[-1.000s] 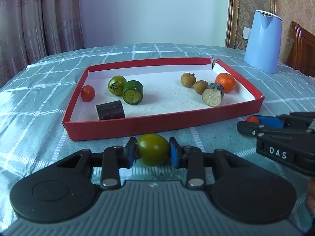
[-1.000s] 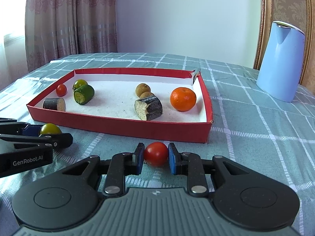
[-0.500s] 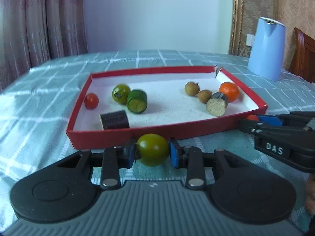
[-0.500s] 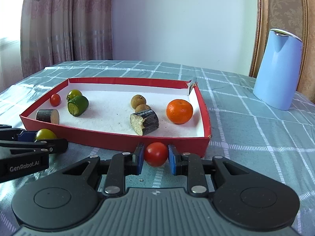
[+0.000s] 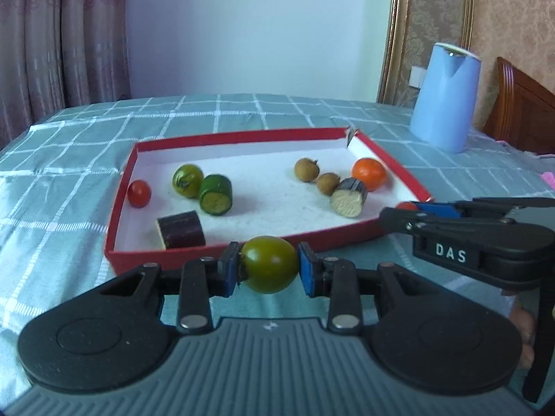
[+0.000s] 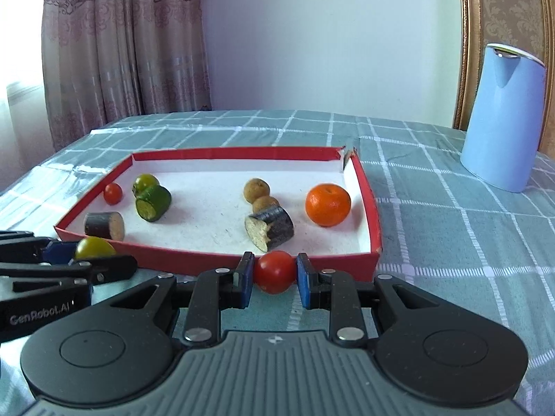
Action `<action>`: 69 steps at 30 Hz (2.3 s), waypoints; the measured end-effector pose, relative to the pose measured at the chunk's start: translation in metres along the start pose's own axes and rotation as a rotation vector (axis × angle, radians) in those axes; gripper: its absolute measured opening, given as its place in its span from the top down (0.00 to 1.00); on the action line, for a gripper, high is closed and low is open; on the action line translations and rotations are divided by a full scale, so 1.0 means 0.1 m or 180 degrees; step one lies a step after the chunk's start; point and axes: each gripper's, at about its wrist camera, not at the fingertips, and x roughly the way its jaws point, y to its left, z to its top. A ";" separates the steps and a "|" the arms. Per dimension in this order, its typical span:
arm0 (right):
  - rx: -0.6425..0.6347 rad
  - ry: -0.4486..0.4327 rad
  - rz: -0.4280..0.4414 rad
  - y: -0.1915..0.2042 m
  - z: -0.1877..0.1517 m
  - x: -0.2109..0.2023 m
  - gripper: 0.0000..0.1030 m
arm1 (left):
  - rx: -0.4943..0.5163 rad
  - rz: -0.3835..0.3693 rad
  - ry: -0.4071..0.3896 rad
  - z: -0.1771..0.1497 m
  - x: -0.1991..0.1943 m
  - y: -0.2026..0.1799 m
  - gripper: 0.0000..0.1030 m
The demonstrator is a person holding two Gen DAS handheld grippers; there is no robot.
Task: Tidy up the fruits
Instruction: 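Carry the green tomato and cherry tomato over the tray with both grippers, then lower both tomatoes into the tray and open both grippers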
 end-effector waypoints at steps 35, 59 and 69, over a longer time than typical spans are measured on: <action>-0.0468 0.0151 -0.0147 0.46 0.34 0.80 0.71 | -0.0237 0.0642 0.0113 0.34 0.69 0.37 0.47; 0.0174 -0.0196 -0.0179 0.07 -0.02 0.06 0.20 | -0.0163 0.0734 -0.0331 0.08 0.10 0.16 0.10; 0.0168 -0.0244 -0.0193 0.08 -0.09 -0.02 0.19 | -0.0225 0.0745 -0.0306 -0.01 0.05 0.14 0.10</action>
